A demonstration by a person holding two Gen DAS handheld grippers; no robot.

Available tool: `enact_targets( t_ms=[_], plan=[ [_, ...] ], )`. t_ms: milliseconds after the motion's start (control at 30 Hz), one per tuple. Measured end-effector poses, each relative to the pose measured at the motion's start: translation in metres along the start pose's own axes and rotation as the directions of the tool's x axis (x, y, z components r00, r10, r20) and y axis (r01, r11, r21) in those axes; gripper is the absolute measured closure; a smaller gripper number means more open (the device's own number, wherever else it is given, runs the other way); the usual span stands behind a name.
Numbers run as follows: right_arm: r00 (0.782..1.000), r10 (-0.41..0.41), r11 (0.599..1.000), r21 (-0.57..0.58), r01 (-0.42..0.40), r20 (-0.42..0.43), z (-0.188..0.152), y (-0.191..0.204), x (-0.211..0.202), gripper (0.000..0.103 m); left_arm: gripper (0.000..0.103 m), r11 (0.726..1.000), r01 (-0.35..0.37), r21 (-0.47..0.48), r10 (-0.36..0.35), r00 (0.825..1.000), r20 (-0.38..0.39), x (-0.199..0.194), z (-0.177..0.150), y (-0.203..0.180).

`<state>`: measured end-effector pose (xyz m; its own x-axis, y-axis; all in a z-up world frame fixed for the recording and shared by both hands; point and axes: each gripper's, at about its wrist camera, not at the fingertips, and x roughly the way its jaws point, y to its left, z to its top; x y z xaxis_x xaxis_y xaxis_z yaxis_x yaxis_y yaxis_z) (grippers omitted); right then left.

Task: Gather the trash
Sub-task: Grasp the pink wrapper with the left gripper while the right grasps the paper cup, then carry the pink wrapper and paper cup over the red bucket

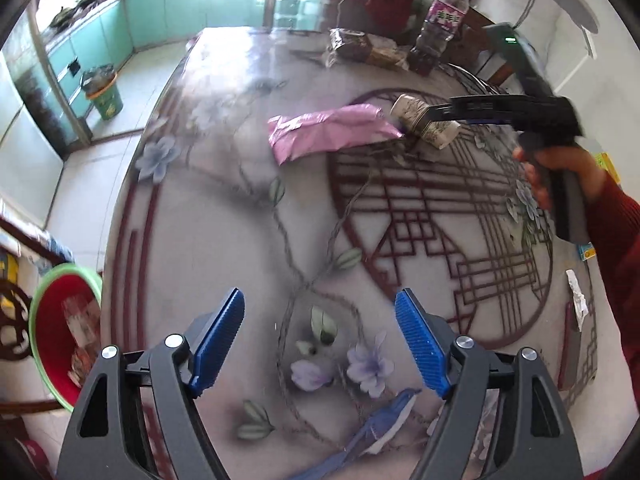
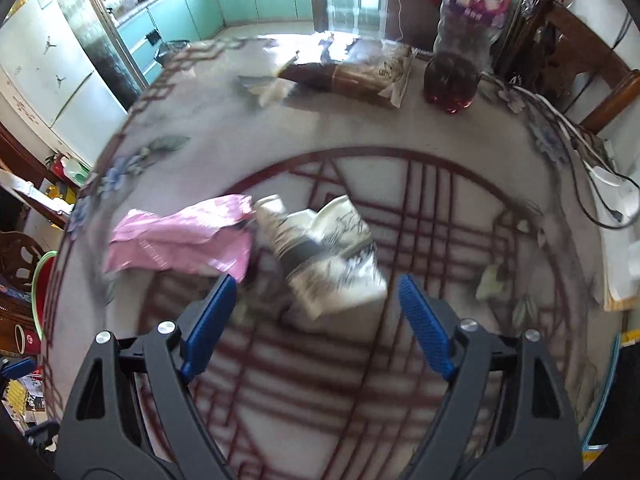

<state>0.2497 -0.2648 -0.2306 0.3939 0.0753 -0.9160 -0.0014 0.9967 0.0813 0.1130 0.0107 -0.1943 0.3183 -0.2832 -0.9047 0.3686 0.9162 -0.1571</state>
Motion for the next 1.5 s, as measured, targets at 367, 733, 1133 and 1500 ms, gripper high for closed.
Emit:
enact_targets(
  t_ms=[367,733,1133,1500],
  plan=[
    [0.989,0.147,0.989,0.016,-0.147,-0.008,-0.007,-0.022,0.028,0.036,0.021,0.960,-0.051,0.275,0.037,0.998,0.056,0.056,0.108,-0.023],
    [0.967,0.241,0.962,0.114,-0.249,0.080,-0.052,-0.036,-0.001,0.035,0.023,0.918,0.046,0.393,-0.001,0.994,-0.113,0.161,0.171,-0.036],
    [0.960,0.239,0.954,0.147,-0.260,0.146,-0.069,-0.022,-0.042,0.035,0.090,0.952,0.036,0.305,-0.034,0.999,-0.011,0.121,0.144,-0.060],
    [0.944,0.245,0.938,0.193,-0.288,0.219,-0.094,0.008,-0.098,0.035,0.089,0.995,-0.045,0.091,0.036,0.994,0.101,0.005,0.091,-0.070]
  ],
)
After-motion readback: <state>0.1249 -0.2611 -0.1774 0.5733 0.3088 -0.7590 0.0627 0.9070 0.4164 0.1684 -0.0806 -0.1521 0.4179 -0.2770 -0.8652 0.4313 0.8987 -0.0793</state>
